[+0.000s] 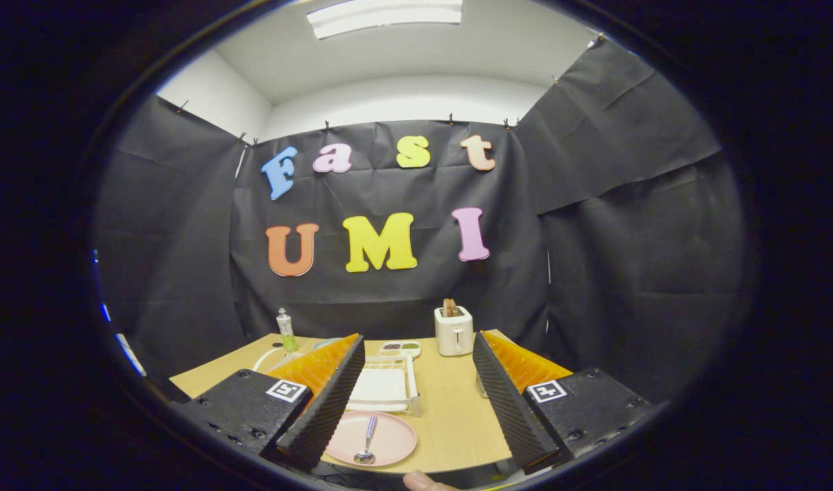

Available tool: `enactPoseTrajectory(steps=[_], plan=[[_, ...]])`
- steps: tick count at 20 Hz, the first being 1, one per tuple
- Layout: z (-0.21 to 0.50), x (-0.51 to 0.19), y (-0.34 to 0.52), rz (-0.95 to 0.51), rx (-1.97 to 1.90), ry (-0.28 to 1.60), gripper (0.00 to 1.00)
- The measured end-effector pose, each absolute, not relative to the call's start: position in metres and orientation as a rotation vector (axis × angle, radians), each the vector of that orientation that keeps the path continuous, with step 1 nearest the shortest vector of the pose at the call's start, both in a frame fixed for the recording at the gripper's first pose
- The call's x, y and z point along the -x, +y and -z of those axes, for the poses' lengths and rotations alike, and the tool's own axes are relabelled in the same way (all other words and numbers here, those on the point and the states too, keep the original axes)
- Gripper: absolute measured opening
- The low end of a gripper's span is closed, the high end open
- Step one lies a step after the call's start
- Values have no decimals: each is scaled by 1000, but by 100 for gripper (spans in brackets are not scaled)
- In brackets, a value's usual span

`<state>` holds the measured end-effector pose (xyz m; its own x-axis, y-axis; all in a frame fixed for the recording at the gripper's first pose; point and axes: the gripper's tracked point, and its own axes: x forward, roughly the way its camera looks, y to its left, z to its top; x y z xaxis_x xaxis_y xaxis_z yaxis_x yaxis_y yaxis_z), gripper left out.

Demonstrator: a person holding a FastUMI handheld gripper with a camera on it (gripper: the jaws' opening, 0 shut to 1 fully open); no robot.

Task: Take the plate from the dish rack, then take the spoon from the basket and place it into the plate.

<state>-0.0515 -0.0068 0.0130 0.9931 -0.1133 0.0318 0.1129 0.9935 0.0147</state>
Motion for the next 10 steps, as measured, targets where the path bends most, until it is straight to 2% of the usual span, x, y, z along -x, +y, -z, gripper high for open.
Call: enactPoseTrajectory(steps=[10], plan=[[-13,51,-25,169,15,-61,100]])
